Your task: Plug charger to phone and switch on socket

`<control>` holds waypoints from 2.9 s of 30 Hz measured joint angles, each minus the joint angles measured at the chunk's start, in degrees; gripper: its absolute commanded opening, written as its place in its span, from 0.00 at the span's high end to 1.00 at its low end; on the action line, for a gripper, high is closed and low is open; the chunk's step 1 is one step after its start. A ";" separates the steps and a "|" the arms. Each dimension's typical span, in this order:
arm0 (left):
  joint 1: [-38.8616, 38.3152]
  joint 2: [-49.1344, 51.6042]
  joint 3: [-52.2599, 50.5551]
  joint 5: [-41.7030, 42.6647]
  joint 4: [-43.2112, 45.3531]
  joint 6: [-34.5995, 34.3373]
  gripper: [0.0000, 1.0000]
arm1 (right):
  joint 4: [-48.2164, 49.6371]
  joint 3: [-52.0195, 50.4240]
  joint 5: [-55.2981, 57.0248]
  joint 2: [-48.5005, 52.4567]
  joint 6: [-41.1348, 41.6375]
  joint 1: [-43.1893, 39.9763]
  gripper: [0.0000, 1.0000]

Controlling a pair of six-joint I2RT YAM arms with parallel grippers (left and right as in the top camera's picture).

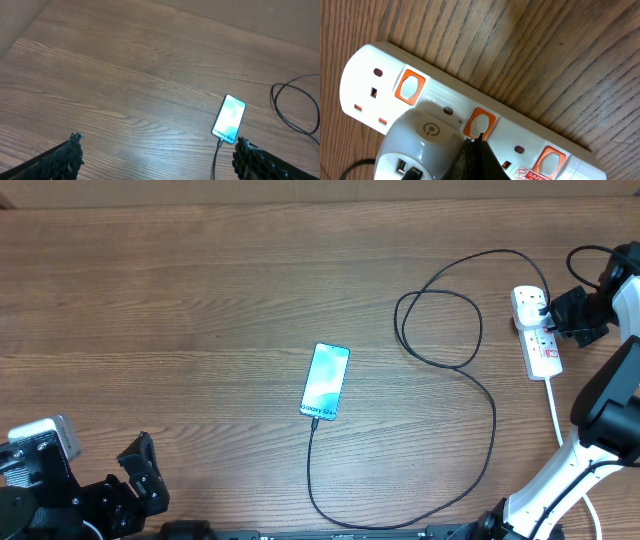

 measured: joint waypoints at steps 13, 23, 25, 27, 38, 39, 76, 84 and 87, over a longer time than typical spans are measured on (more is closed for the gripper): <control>0.00 0.00 0.00 0.00 0.00 0.02 0.00 | -2.05 1.84 2.69 2.69 -2.43 1.70 0.96; 0.00 -0.02 0.00 0.00 -0.02 0.00 0.00 | -18.58 13.35 0.87 3.82 -4.28 4.83 0.96; 0.00 -0.20 -0.02 0.00 0.00 0.00 0.00 | -21.22 17.66 0.94 2.93 -4.48 4.33 0.96; 0.00 -1.29 -0.07 0.00 0.02 0.02 0.00 | -24.74 21.75 0.90 0.20 -4.50 3.15 0.96; 0.00 -20.57 -0.13 -0.02 0.00 0.00 0.00 | -14.53 26.14 -18.34 -28.41 -3.13 -5.86 0.96; 0.00 -22.49 -0.13 0.00 -0.02 0.02 0.00 | -10.10 26.27 -22.12 -30.53 -2.08 -6.91 0.96; 0.00 -46.12 1.01 0.00 -0.63 0.00 0.00 | 66.69 25.53 -58.36 -49.64 41.68 -6.91 0.82; 0.00 -46.12 1.01 -0.02 -0.37 -0.02 0.00 | 34.34 19.50 -60.15 -57.48 16.61 10.82 0.66; 0.00 -46.12 0.98 -1.11 2.08 -0.07 0.00 | 27.52 15.74 -56.39 -61.88 5.62 17.35 0.62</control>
